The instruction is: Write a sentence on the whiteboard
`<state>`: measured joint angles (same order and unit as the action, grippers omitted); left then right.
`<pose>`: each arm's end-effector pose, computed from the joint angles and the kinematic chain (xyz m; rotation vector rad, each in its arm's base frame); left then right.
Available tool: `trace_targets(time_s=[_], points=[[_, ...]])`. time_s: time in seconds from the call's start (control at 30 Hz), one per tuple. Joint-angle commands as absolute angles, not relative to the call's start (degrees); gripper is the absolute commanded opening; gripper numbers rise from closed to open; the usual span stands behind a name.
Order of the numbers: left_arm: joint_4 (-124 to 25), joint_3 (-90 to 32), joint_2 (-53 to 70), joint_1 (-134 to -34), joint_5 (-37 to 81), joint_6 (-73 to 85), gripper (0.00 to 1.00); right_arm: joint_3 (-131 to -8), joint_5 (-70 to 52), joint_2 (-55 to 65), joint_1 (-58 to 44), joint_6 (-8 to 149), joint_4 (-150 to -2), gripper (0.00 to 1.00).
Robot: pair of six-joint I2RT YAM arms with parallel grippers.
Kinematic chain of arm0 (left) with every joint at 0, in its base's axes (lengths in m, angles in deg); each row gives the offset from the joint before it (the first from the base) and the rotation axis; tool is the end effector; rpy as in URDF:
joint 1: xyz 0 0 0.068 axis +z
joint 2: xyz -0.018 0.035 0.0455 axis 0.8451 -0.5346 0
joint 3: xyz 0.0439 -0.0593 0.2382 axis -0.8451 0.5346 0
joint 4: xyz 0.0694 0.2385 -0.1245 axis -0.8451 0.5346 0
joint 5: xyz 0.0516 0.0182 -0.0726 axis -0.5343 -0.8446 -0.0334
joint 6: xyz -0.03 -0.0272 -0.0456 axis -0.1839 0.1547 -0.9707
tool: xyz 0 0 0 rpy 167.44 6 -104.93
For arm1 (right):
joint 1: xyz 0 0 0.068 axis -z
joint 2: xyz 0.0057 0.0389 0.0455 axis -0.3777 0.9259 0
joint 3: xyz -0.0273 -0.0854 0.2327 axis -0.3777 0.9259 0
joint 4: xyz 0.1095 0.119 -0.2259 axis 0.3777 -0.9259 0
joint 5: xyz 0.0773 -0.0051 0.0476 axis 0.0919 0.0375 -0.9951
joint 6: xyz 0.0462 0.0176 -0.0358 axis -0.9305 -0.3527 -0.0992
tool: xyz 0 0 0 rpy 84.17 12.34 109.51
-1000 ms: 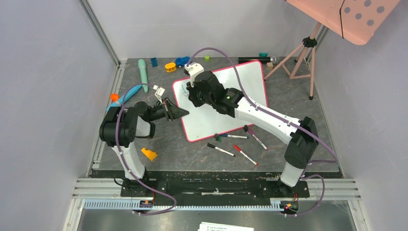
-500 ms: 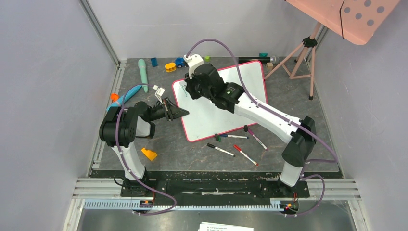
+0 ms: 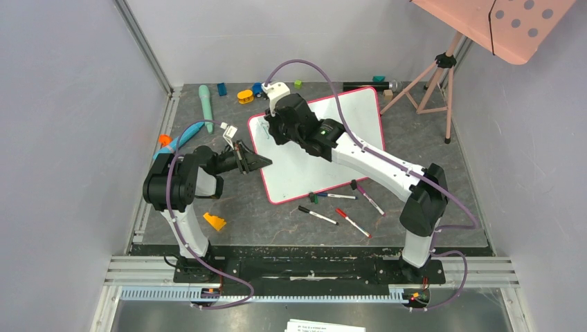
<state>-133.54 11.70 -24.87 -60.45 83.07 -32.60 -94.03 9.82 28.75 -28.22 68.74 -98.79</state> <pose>0.3000 -0.0571 0.1125 0.4545 1.6844 -1.5488 0.2955 0.3433 0.3282 -0.6223 1.9796 0.4390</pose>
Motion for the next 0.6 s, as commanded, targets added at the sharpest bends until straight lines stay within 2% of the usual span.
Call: trace_targets(time_s=[0.0,0.57], points=[[-136.87,12.8,-23.79,-61.93,89.47,-29.21,0.02,-96.86,11.63,28.74,-27.97,69.28,-98.13,0.0],[-136.86,12.82,-23.7,-61.9,89.45,-29.11,0.02,-96.94,14.07,29.71,-27.82,69.15,-98.72,0.0]])
